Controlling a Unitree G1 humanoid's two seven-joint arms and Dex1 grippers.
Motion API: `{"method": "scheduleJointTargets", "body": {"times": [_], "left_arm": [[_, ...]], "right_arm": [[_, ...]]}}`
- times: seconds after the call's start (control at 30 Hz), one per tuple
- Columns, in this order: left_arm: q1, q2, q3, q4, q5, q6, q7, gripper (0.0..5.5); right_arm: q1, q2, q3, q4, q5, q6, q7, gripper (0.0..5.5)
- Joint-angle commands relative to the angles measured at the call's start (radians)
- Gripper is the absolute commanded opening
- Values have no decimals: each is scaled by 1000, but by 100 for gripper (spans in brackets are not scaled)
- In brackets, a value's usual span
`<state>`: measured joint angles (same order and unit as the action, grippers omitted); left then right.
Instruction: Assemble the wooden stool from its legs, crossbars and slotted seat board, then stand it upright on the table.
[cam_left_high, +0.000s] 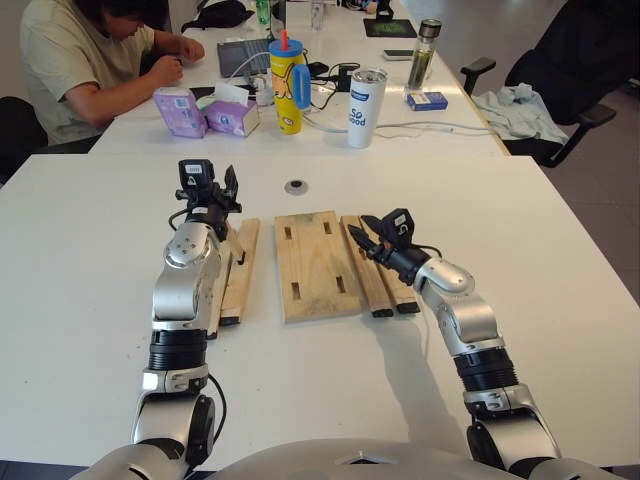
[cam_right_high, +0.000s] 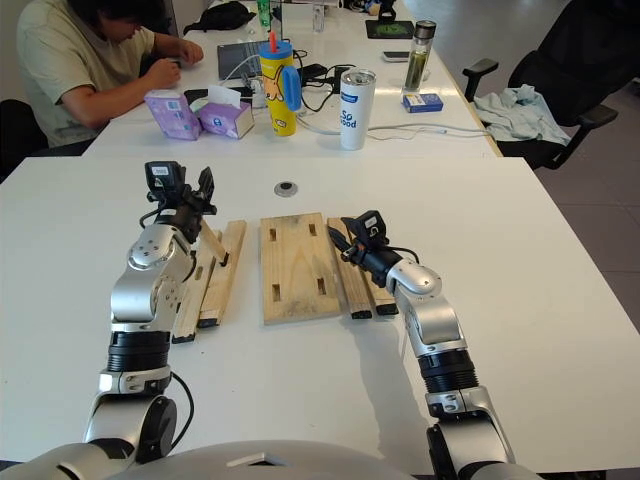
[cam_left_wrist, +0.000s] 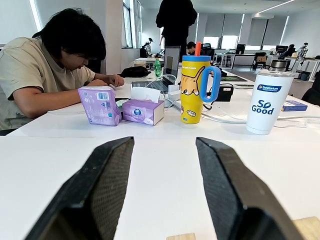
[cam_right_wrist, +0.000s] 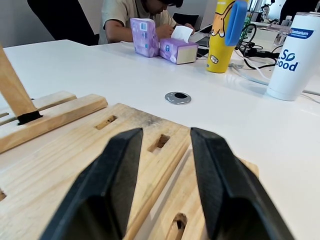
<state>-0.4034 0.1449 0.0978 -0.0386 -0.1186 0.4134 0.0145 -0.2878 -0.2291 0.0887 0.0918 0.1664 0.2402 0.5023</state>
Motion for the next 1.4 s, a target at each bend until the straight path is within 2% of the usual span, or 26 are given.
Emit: {"method": "scheduleJointTargets", "body": {"times": [0.03,0.33,0.47,0.57,0.63,0.83,1.0,1.13,1.27,1.4], "left_arm": [[-19,4,1,-39,1,36,-6,230],[-106,14,39,-257,5,-25,13,230],[11,-4,6,-206,21,46,7,230],[169,3,-57,-72,58,110,-13,230],[202,-12,-58,-22,45,108,-30,230],[61,-13,-27,-88,34,7,-34,230],[43,-8,23,-260,42,-26,0,230],[139,-1,54,-400,61,-21,19,230],[331,-13,14,-473,46,-4,-19,230],[405,-25,-32,-477,28,13,-52,230]], "right_arm": [[-9,3,-5,3,-2,-8,-4,177],[4,7,-4,-1,-3,-15,-8,177],[4,13,2,-6,-4,-12,-8,177],[1,17,9,-3,-5,-11,-1,177],[4,16,9,-4,-5,-8,0,177],[4,21,14,-11,-3,-2,-1,177],[14,24,19,-19,-1,1,1,177],[24,21,19,-28,1,5,1,177],[29,21,26,-27,-4,8,4,177],[40,21,29,-39,-1,16,5,177]]}}
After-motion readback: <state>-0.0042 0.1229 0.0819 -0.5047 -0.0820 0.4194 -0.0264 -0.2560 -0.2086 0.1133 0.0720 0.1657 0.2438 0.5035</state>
